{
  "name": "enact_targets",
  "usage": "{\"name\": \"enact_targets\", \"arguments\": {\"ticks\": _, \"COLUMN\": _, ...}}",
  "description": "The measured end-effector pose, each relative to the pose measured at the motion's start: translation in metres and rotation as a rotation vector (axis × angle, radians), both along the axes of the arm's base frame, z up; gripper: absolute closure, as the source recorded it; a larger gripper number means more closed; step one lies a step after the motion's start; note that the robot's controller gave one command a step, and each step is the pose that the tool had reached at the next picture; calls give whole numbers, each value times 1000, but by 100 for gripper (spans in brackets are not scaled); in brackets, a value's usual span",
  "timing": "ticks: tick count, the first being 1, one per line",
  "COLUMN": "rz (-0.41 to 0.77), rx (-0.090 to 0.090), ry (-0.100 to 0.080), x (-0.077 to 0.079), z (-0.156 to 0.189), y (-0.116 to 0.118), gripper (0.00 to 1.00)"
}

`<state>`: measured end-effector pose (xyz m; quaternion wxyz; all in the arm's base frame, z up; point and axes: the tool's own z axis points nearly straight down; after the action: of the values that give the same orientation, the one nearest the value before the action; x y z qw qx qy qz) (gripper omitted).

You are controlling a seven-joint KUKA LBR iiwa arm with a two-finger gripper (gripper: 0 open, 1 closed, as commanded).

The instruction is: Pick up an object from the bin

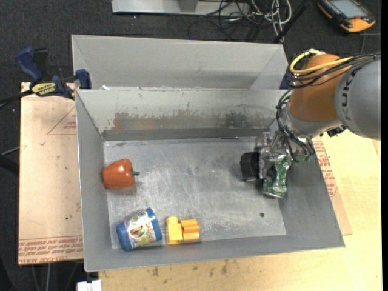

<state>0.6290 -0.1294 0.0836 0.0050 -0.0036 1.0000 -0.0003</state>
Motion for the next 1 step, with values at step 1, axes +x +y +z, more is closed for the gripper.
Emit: {"name": "enact_targets", "arguments": {"ticks": 1, "rz": 4, "rx": 2, "ry": 9, "x": 0, "z": 42, "y": -1, "gripper": 100}}
